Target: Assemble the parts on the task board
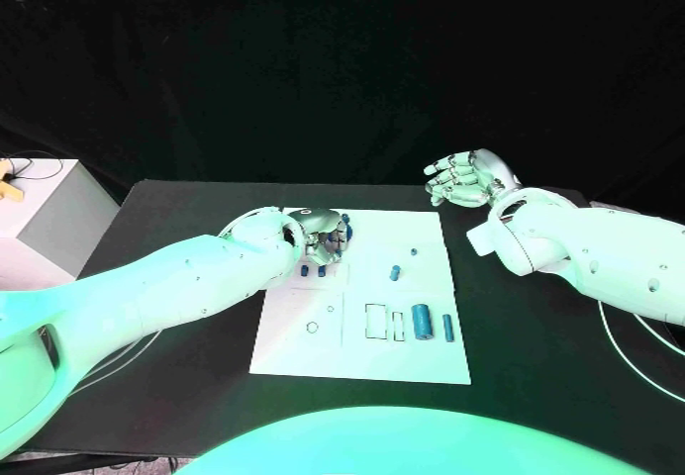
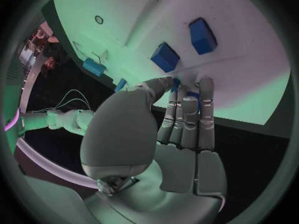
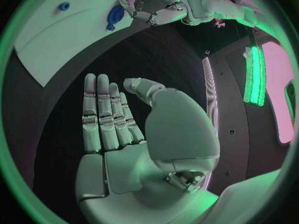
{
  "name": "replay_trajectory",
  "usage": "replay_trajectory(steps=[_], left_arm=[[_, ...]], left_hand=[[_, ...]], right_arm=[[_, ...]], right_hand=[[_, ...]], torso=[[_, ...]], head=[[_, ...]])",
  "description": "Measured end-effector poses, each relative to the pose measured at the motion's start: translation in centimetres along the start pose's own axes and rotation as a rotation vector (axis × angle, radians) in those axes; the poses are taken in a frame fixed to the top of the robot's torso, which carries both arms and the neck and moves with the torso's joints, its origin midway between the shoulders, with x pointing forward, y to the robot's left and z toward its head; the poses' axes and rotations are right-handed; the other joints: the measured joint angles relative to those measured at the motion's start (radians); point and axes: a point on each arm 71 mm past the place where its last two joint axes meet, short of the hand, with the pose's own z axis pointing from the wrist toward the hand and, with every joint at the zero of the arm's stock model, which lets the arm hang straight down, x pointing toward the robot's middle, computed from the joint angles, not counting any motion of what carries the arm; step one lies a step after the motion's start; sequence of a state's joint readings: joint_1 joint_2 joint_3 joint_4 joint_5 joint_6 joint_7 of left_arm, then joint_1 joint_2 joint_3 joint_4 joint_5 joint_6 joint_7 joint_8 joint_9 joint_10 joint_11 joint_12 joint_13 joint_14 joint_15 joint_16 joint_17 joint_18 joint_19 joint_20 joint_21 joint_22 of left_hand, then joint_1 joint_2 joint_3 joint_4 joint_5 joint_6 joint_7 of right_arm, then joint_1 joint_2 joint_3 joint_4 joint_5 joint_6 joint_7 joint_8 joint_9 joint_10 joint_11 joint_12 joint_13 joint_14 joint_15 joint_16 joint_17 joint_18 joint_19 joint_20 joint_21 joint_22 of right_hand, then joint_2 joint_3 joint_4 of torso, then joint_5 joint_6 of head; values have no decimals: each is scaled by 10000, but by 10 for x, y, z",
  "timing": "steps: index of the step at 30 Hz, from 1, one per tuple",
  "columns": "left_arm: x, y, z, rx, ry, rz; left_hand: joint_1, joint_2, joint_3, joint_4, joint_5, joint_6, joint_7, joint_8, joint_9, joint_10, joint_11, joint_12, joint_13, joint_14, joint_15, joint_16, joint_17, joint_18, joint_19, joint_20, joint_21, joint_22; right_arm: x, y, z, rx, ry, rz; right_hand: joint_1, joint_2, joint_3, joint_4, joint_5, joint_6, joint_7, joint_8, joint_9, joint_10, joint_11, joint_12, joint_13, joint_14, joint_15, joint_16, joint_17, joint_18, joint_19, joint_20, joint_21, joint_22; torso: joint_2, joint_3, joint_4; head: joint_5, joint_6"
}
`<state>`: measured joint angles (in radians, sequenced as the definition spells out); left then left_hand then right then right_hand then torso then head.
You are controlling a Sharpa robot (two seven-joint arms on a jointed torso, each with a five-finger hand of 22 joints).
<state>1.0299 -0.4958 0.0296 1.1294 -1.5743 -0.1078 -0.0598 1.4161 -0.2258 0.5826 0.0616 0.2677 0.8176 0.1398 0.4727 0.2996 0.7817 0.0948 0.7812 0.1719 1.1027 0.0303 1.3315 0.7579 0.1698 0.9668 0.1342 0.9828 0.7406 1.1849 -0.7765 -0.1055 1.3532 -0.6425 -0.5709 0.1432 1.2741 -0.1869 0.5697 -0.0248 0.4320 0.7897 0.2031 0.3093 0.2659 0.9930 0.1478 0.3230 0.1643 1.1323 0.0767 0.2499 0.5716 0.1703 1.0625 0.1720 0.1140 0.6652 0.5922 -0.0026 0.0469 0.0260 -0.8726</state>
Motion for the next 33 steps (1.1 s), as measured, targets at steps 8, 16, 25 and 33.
replay_trajectory(steps=[8,16,25,33], left_arm=[[1,0,0,13,28,3],[1,0,0,0,115,11],[1,0,0,-5,85,10],[-1,0,-3,97,-145,-44]], left_hand=[[-32,32,67,-66,0,158,49,-106,-55,103,25,-45,-79,73,6,115,-7,-1,0,0,68,66],[161,295,330,-468,-6,917,74,-224,-48,1098,-126,-324,-279,833,-173,628,827,0,66,-115,521,331],[182,449,636,-834,-85,1318,32,-575,3,1744,-118,-930,-465,1326,-216,783,1285,2,308,-200,1126,904],[153,525,768,-967,-87,1439,45,-776,91,1956,-90,-1366,-548,1480,-230,820,1425,1,466,-213,1318,1136]], right_arm=[[0,0,0,-3,10,4],[1,0,0,-3,10,5],[1,0,0,-7,12,11],[1,0,0,-9,17,15]], right_hand=[[0,0,0,0,0,0,0,0,0,0,0,0,1,0,0,0,-9,0,0,0,0,0],[0,0,0,0,0,0,0,0,-13,35,34,0,-62,39,39,0,-26,0,0,0,-42,-46],[0,0,0,0,0,0,0,0,-12,35,34,0,-62,39,39,0,-26,0,0,0,-41,-46],[0,0,0,0,0,0,0,0,-12,34,34,0,-61,39,39,0,-25,0,0,0,-41,-46]], torso=[[-6,6,5],[-8,6,5],[-9,5,9],[-9,-4,8]], head=[[-11,0],[-10,0],[-2,0],[7,0]])
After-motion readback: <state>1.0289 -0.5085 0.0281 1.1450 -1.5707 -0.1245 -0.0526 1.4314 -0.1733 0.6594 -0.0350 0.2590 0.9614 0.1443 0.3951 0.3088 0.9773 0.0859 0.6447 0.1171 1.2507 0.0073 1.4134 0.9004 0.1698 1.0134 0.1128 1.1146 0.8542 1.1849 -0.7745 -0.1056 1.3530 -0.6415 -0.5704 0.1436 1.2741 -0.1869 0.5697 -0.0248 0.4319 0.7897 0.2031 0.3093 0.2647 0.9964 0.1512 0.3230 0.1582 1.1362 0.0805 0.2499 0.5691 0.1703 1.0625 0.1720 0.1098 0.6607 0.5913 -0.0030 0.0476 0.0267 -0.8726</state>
